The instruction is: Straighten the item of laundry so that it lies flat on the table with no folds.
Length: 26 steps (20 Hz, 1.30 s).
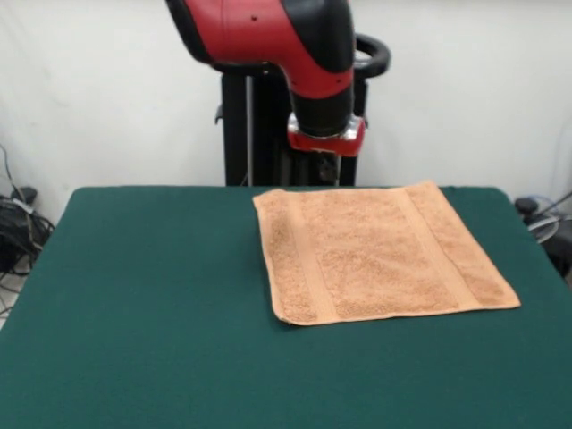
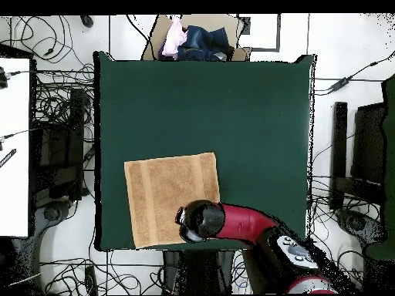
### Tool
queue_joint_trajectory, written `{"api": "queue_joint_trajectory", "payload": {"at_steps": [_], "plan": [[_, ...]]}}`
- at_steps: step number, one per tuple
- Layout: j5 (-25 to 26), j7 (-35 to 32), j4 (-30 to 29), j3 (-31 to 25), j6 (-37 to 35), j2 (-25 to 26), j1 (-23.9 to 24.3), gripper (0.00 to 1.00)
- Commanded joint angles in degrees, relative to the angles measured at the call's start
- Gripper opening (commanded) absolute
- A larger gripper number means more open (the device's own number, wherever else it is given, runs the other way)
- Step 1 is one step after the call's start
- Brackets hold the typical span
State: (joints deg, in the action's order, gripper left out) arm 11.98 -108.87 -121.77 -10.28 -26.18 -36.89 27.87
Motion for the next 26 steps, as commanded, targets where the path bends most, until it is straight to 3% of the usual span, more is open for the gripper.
{"api": "queue_joint_trajectory", "payload": {"at_steps": [1,4,7,14,16,20,26], "plan": [[0.40,-12.44,3.93,5.11,7.61,4.12,-6.84,0.00],[2.25,-11.64,6.76,7.85,11.09,6.90,-9.64,0.00],[4.27,-11.29,8.26,12.41,13.54,6.26,-14.24,0.00],[1.82,-9.63,8.76,15.17,14.97,5.18,-15.76,0.00],[0.25,-11.85,7.06,16.46,18.56,4.85,-16.55,0.00],[0.55,-15.55,0.46,18.20,33.91,2.51,-16.54,0.00],[0.31,-14.97,-5.04,17.66,40.36,1.13,-13.56,0.00]]}}
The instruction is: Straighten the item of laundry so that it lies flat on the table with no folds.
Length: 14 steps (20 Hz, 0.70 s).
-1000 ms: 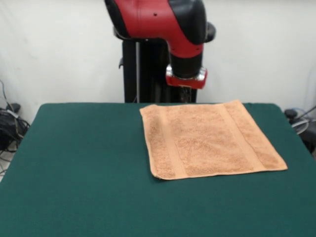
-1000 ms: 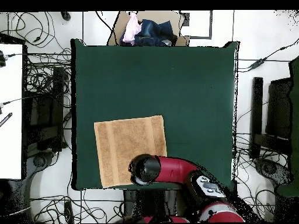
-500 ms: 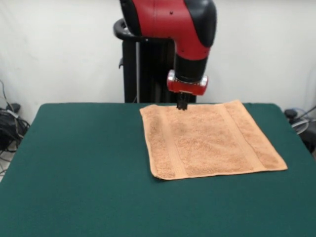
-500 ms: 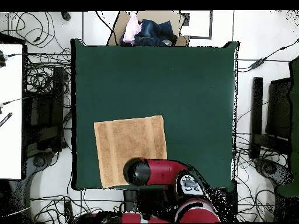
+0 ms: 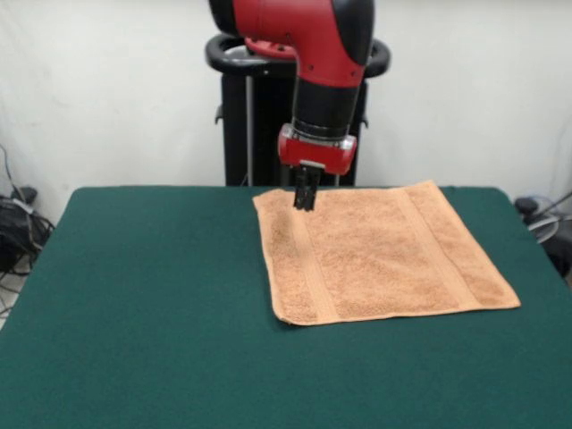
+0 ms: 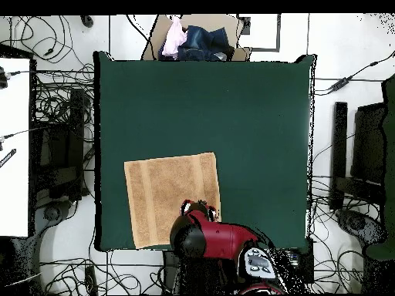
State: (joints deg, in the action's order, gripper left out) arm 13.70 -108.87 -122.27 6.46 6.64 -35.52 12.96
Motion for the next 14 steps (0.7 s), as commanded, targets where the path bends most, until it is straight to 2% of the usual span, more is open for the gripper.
{"api": "queue_joint_trajectory", "payload": {"at_steps": [1,4,10,14], "plan": [[-1.70,-14.87,-5.04,0.63,8.03,-0.14,1.86,0.00],[-2.47,-14.29,-6.13,0.50,10.01,0.77,2.10,0.00],[-3.51,-13.40,-2.88,-1.64,13.36,11.26,2.75,0.00],[-3.44,-12.62,-1.36,-2.66,12.41,14.44,3.29,0.00]]}}
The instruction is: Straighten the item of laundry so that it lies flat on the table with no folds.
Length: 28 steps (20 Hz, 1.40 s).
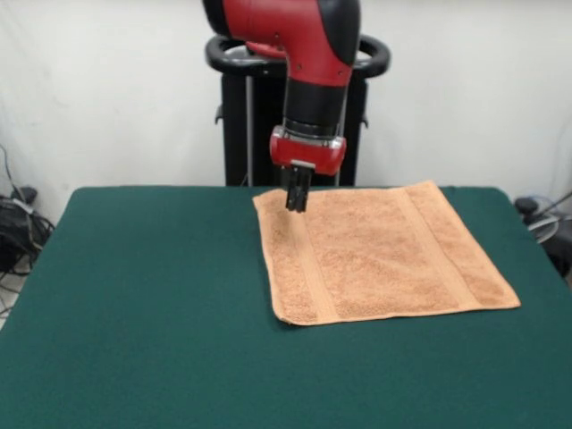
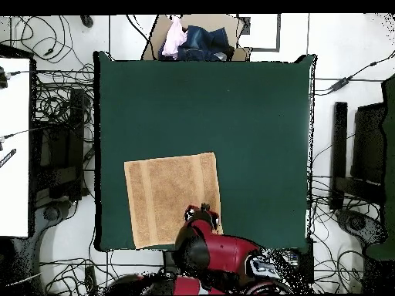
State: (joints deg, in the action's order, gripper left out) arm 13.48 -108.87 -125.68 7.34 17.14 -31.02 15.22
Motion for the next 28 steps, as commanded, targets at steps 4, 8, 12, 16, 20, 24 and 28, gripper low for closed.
{"api": "queue_joint_trajectory", "payload": {"at_steps": [4,8,12,16,20,24,28], "plan": [[-3.75,-11.37,5.48,-4.75,0.41,13.09,1.25,0.00],[-4.95,-10.24,7.87,-4.19,-0.74,14.86,-0.21,0.00],[-7.05,-10.06,9.43,-2.05,0.97,16.52,-3.32,0.00],[-10.89,-10.55,14.33,-1.56,3.64,23.09,-5.91,0.00],[-13.35,-11.31,18.71,-2.54,6.57,28.61,-6.62,0.00],[-16.58,-12.63,21.64,-2.56,9.75,32.73,-8.00,0.00],[-15.91,-12.95,23.23,-2.90,12.85,34.91,-7.38,0.00]]}}
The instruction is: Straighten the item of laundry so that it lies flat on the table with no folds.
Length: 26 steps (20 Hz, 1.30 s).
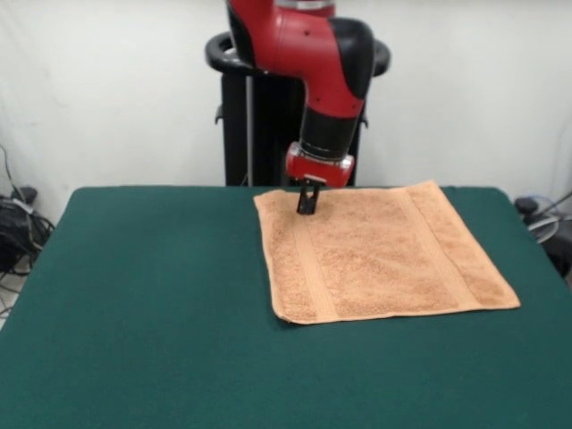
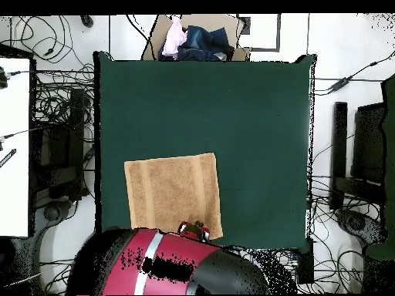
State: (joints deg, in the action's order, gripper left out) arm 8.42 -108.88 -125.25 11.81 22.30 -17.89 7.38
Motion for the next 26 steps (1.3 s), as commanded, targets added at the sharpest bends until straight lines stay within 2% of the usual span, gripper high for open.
{"api": "queue_joint_trajectory", "payload": {"at_steps": [1,5,7,10,13,18,22,26], "plan": [[-10.91,-12.94,22.37,-7.40,7.04,21.25,0.59,0.00],[-10.38,-11.79,20.91,-7.98,2.79,18.86,1.72,0.00],[-8.13,-11.59,19.33,-8.99,1.74,17.25,3.65,0.00],[-7.27,-11.76,15.42,-8.42,1.37,13.26,3.57,0.00],[-7.66,-12.18,10.37,-7.59,-0.83,7.33,2.92,0.00],[-7.41,-11.93,2.61,-7.88,-9.05,-4.90,4.23,0.00],[-7.23,-11.67,-1.87,-8.51,-15.29,-13.91,5.59,0.00],[-8.88,-12.44,-4.80,-8.01,-21.05,-21.25,4.66,0.00]]}}
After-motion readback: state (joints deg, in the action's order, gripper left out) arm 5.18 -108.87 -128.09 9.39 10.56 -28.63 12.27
